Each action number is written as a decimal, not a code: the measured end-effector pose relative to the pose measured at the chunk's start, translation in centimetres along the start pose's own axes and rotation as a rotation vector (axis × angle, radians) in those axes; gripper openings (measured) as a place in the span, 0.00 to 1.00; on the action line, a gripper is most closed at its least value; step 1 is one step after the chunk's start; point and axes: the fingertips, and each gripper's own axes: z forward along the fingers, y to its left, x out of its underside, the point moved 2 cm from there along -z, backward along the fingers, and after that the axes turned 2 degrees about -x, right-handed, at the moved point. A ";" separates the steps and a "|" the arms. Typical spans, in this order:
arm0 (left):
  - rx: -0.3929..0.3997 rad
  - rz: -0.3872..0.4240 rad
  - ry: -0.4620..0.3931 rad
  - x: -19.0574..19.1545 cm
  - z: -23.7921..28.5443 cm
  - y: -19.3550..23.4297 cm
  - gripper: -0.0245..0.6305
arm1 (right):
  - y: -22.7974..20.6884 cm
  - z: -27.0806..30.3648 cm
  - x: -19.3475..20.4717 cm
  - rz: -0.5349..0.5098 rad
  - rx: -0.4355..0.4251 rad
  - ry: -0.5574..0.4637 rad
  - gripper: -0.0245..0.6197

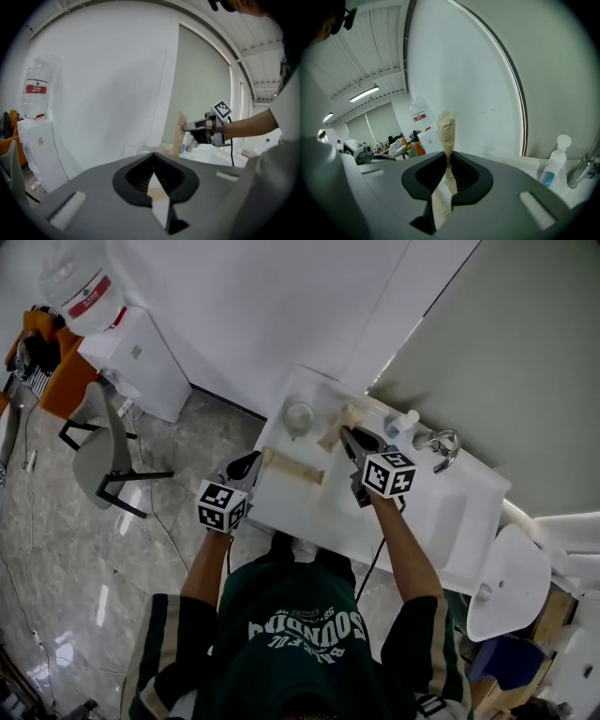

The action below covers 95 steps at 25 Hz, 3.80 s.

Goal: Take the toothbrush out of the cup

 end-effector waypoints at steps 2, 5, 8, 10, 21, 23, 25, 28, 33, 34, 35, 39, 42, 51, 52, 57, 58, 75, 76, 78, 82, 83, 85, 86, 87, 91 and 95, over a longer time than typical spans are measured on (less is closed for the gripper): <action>0.007 0.000 0.006 0.3 0.2 -0.2 0.11 | 1.0 -0.3 1.9 -0.038 -0.039 0.066 0.10; 0.008 -0.002 0.012 0.6 0.3 -0.4 0.11 | 2.7 -0.2 5.3 -0.107 -0.126 0.214 0.10; -0.002 -0.013 0.010 0.7 0.1 0.0 0.11 | 4.3 0.3 8.5 -0.153 -0.219 0.359 0.10; -0.015 -0.020 0.008 0.8 -0.2 0.4 0.11 | 5.3 0.6 10.3 -0.190 -0.271 0.440 0.10; -0.121 -0.062 0.021 2.6 -3.5 3.4 0.11 | 10.6 5.9 17.4 -0.342 -0.455 0.698 0.10; -0.146 -0.072 0.024 3.0 -4.5 4.0 0.11 | 11.4 7.3 17.9 -0.358 -0.456 0.709 0.10; -0.175 -0.086 0.026 3.4 -5.6 4.6 0.11 | 11.8 8.7 18.6 -0.373 -0.451 0.725 0.10; -0.218 -0.105 0.032 4.4 -7.0 5.6 0.11 | 11.8 10.7 19.8 -0.381 -0.427 0.734 0.10; -0.268 -0.130 0.038 5.3 -8.5 6.9 0.11 | 11.2 12.7 20.9 -0.380 -0.361 0.740 0.10; -0.274 -0.132 0.039 5.3 -8.7 7.0 0.11 | 11.2 13.0 21.0 -0.382 -0.356 0.740 0.10; -0.279 -0.135 0.040 5.4 -8.9 7.2 0.11 | 11.2 13.2 21.1 -0.385 -0.353 0.736 0.10; -0.274 -0.138 0.040 5.5 -8.7 7.6 0.11 | 10.8 13.6 20.6 -0.375 -0.319 0.687 0.18; -0.249 -0.126 0.034 5.0 -7.6 7.5 0.11 | 10.2 13.5 19.2 -0.324 -0.284 0.613 0.20; -0.117 -0.063 0.002 1.7 -3.1 5.1 0.11 | 7.8 9.7 12.7 -0.186 -0.154 0.350 0.10; -0.098 -0.054 -0.001 1.2 -2.5 4.6 0.11 | 7.3 9.0 12.0 -0.179 -0.129 0.320 0.08; -0.012 -0.013 -0.012 -0.4 -0.1 1.7 0.11 | 4.7 4.8 9.1 -0.154 -0.005 0.184 0.04; 0.008 -0.003 -0.013 -0.7 0.5 1.1 0.11 | 4.1 3.8 8.6 -0.151 0.024 0.159 0.04; 0.292 0.126 -0.033 -4.8 7.0 -9.5 0.11 | -2.1 -11.5 5.2 -0.089 0.427 -0.111 0.04; 0.303 0.130 -0.032 -4.7 7.2 -10.0 0.11 | -2.2 -12.2 5.1 -0.090 0.441 -0.125 0.04; 0.324 0.136 -0.032 -4.6 7.4 -11.0 0.11 | -2.2 -13.5 5.1 -0.096 0.468 -0.149 0.04; 0.358 0.147 -0.026 -4.4 7.6 -12.8 0.11 | -2.2 -15.4 5.5 -0.099 0.502 -0.163 0.04; 0.363 0.149 -0.024 -4.4 7.6 -13.1 0.11 | -2.2 -15.7 5.6 -0.096 0.507 -0.161 0.04; 0.370 0.152 -0.023 -4.3 7.7 -13.5 0.11 | -2.3 -16.2 5.9 -0.090 0.515 -0.159 0.04; 0.373 0.154 -0.022 -4.3 7.8 -13.7 0.11 | -2.3 -16.3 5.9 -0.088 0.518 -0.159 0.04; 0.375 0.155 -0.021 -4.2 7.9 -13.8 0.11 | -2.4 -16.5 6.0 -0.086 0.520 -0.161 0.04; 0.380 0.154 -0.020 -4.0 8.0 -14.1 0.12 | -2.4 -17.0 6.3 -0.079 0.524 -0.168 0.04; 0.381 0.151 -0.020 -4.0 8.2 -14.2 0.11 | -2.5 -17.3 6.1 -0.077 0.528 -0.176 0.04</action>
